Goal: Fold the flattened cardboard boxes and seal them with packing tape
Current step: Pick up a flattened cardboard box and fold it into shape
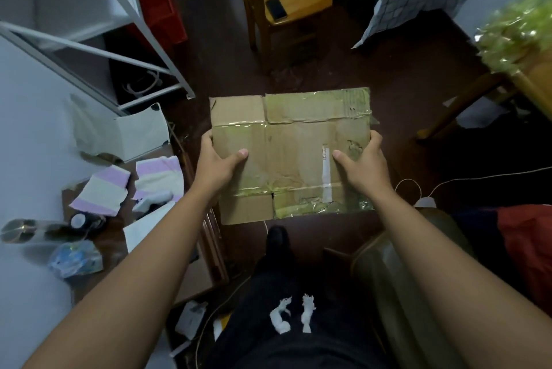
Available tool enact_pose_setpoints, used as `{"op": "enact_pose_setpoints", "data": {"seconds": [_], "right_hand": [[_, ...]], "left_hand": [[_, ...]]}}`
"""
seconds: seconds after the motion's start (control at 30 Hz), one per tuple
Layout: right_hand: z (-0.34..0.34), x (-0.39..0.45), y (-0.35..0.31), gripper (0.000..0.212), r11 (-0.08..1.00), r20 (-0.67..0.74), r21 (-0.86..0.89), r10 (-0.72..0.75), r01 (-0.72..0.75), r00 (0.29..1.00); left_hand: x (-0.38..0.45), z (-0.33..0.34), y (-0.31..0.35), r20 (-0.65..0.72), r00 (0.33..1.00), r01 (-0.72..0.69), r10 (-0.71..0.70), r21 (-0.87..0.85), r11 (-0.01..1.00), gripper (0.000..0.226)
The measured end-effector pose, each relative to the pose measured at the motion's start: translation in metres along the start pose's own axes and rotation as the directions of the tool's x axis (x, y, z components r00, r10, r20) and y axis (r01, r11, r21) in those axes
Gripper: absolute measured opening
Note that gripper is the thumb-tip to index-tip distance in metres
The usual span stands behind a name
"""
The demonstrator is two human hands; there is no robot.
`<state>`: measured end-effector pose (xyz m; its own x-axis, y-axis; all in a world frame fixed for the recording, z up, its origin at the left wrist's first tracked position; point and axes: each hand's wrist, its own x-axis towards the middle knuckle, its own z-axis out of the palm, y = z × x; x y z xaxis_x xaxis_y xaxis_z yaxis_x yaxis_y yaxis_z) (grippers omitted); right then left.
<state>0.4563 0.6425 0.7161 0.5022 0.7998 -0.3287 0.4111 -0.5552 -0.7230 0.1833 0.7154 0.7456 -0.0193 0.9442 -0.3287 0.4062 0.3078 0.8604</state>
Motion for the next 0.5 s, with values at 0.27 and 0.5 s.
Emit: {"op": "enact_pose_setpoints", "data": {"seconds": [0.27, 0.5], "right_hand": [[-0.01, 0.084, -0.025, 0.083, 0.996, -0.244, 0.063, 0.082, -0.069, 0.966], [-0.017, 0.159, -0.075, 0.086, 0.985, -0.396, 0.136, 0.155, -0.109, 0.905]], "left_hand": [[0.128, 0.046, 0.047, 0.165, 0.981, -0.104, 0.1, 0.013, 0.995, 0.081], [0.233, 0.074, 0.096, 0.33, 0.927, -0.203, 0.176, 0.049, 0.978, 0.1]]}}
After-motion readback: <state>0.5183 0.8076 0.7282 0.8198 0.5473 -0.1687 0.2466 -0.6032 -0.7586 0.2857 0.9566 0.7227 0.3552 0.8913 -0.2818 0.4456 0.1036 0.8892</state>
